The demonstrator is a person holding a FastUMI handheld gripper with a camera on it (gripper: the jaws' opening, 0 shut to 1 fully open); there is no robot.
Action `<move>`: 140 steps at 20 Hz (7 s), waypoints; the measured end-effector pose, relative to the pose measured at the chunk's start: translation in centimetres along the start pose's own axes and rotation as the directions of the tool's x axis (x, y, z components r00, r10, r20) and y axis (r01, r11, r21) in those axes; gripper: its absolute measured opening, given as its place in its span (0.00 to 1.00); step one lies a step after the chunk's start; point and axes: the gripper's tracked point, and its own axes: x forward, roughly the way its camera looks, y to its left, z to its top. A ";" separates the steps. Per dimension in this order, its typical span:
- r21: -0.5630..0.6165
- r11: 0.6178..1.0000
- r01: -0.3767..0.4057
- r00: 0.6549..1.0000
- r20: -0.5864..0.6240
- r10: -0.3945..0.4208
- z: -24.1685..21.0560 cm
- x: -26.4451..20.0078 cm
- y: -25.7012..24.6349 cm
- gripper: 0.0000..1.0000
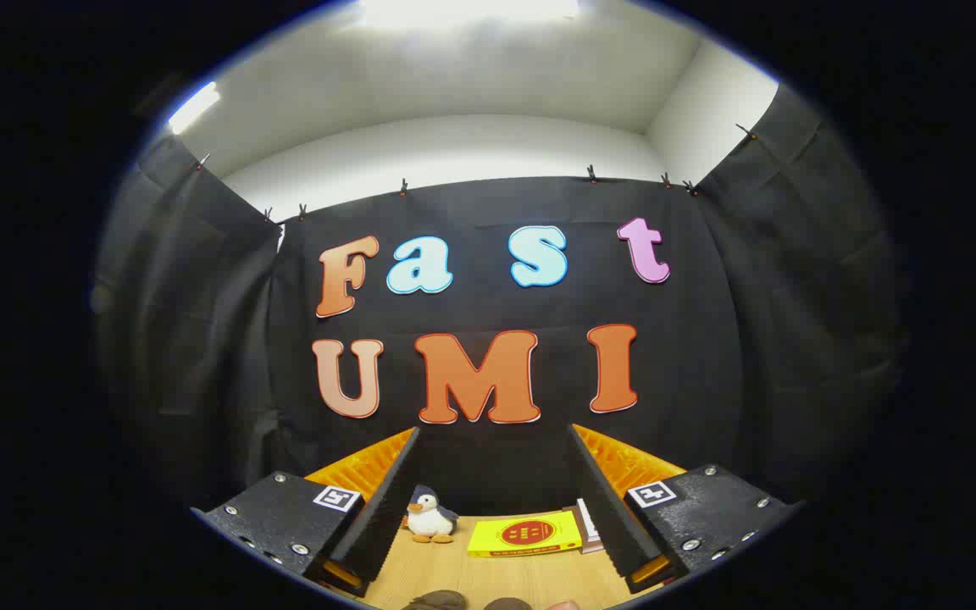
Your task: Open the storage box then place both shoes into the box .Put the left shoe in first, then the right shoe, with the right side of both shoes facing outward in a uniform manner.
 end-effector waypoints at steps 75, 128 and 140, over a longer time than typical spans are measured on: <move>0.853 0.469 -0.228 0.255 -0.412 0.875 -23.0 -7.8 35.7 0.44; 0.152 0.981 -0.118 0.426 -0.885 0.189 -46.4 -9.9 9.3 0.74; -0.004 0.998 -0.055 0.454 -0.891 0.021 -51.0 -6.1 8.4 0.34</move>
